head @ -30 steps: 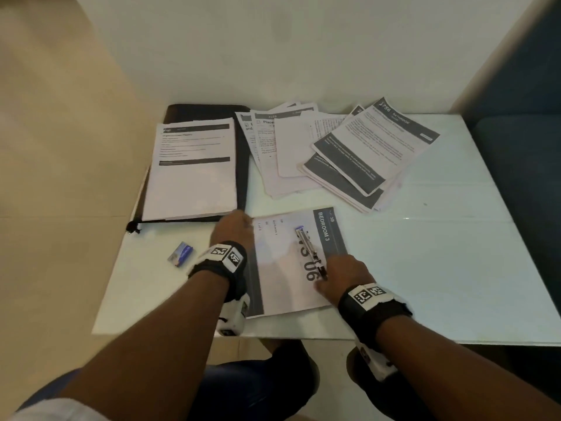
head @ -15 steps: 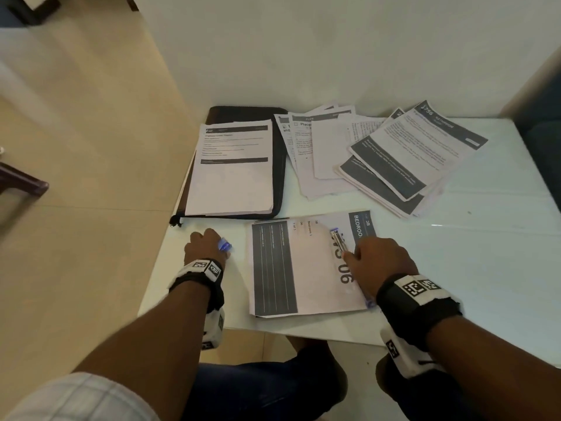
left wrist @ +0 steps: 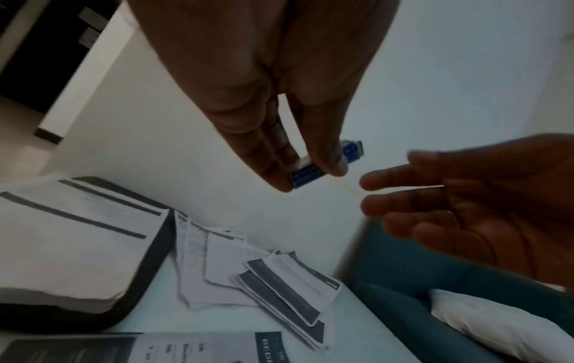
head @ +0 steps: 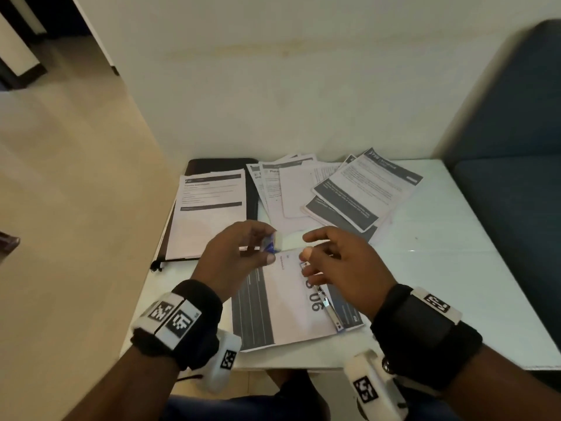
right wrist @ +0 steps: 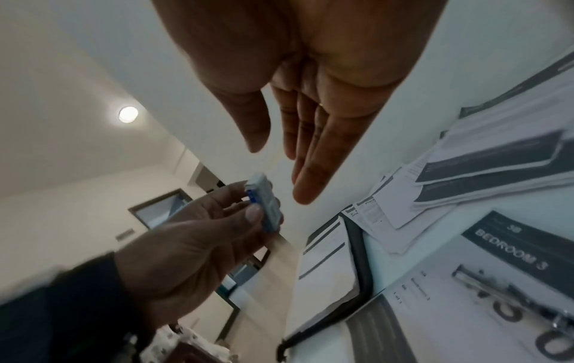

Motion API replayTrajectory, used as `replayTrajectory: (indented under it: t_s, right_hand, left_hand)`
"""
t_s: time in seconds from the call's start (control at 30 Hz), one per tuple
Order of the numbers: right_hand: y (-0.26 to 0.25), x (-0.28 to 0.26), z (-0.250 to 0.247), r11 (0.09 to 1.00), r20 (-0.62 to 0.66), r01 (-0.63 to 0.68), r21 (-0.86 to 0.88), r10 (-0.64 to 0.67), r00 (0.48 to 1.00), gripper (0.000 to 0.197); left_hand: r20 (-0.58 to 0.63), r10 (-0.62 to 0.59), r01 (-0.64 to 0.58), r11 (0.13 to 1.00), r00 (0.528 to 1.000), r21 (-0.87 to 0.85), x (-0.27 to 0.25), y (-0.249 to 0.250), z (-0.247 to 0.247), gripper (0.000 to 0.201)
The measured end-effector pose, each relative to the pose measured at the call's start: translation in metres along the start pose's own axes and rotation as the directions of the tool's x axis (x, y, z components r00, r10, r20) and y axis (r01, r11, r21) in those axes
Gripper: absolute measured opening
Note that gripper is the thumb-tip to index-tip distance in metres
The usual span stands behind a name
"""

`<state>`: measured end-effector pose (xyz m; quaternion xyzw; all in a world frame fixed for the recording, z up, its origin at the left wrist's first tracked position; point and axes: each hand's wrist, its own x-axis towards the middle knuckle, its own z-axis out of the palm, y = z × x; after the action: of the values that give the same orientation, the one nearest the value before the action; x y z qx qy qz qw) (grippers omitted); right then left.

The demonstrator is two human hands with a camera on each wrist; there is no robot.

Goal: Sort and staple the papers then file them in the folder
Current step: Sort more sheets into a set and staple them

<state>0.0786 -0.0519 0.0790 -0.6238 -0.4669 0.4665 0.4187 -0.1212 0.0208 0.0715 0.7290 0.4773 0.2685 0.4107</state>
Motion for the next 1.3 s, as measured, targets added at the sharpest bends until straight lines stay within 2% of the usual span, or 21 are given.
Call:
replayTrajectory:
  t_s: [0.07,0.17,0.23,0.3,0.37,0.43,0.5,0.63,0.77,0.93,1.13,1.2,1.3]
  right_hand:
    - [-0.003,-0.014,-0.002,0.995,-0.005,-0.040,0.088,0.040,0.999,0.025]
    - [0.000,-0.025,-0.004,0.995,-0.018,-0.064,0.072,0.065,0.998,0.027]
    - [0.003,-0.028,-0.009,0.993,-0.031,-0.070,0.094,0.074,0.997,0.024]
    - [0.003,-0.028,-0.017,0.984,-0.039,-0.084,0.158,0.092,0.995,0.019]
    - [0.002,-0.027,-0.026,0.976,-0.042,-0.097,0.194,0.108,0.993,0.017]
    - [0.003,-0.025,-0.033,0.974,-0.042,-0.097,0.205,0.108,0.993,0.016]
    - [0.005,-0.023,-0.037,0.971,-0.034,-0.090,0.221,0.100,0.994,0.016]
    - [0.008,-0.019,-0.043,0.976,-0.070,-0.048,0.213,0.064,0.996,0.018]
    - [0.006,-0.017,-0.048,0.966,-0.052,-0.057,0.254,0.073,0.996,0.021]
    - [-0.001,-0.018,-0.055,0.968,-0.055,-0.036,0.246,0.051,0.997,0.024]
    - [-0.012,-0.022,-0.058,0.946,0.038,-0.028,0.322,0.017,0.999,0.029]
    - [-0.014,-0.022,-0.060,0.955,0.072,-0.009,0.297,-0.013,0.997,0.034]
    - [-0.015,-0.022,-0.061,0.985,0.084,0.049,0.163,-0.064,0.994,0.036]
  left_hand:
    - [0.042,0.062,-0.065,0.995,0.997,0.077,-0.011,0.015,0.012,0.034]
    - [0.147,0.250,-0.285,0.906,0.957,0.313,-0.016,0.029,0.034,0.034]
    - [0.157,0.289,-0.325,0.894,0.944,0.308,-0.014,0.033,0.042,0.037]
    - [0.103,0.220,-0.234,0.960,0.970,0.151,-0.010,0.035,0.041,0.045]
    - [0.087,0.112,-0.108,0.993,0.990,-0.046,-0.006,0.038,0.036,0.042]
    - [0.132,0.010,0.027,0.960,0.991,-0.279,-0.004,0.042,0.033,0.038]
    - [0.204,-0.015,0.098,0.910,0.979,-0.403,-0.005,0.045,0.033,0.034]
    - [0.238,0.010,0.094,0.902,0.971,-0.422,-0.003,0.048,0.033,0.026]
    - [0.261,-0.028,0.150,0.873,0.965,-0.463,0.000,0.052,0.038,0.021]
    - [0.331,-0.085,0.275,0.763,0.940,-0.585,0.002,0.053,0.045,0.016]
    - [0.247,-0.124,0.261,0.702,0.961,-0.663,0.003,0.054,0.047,0.018]
    - [0.239,-0.142,0.270,0.679,0.961,-0.682,0.004,0.053,0.047,0.016]
    - [0.252,-0.157,0.291,0.670,0.955,-0.683,0.005,0.051,0.046,0.007]
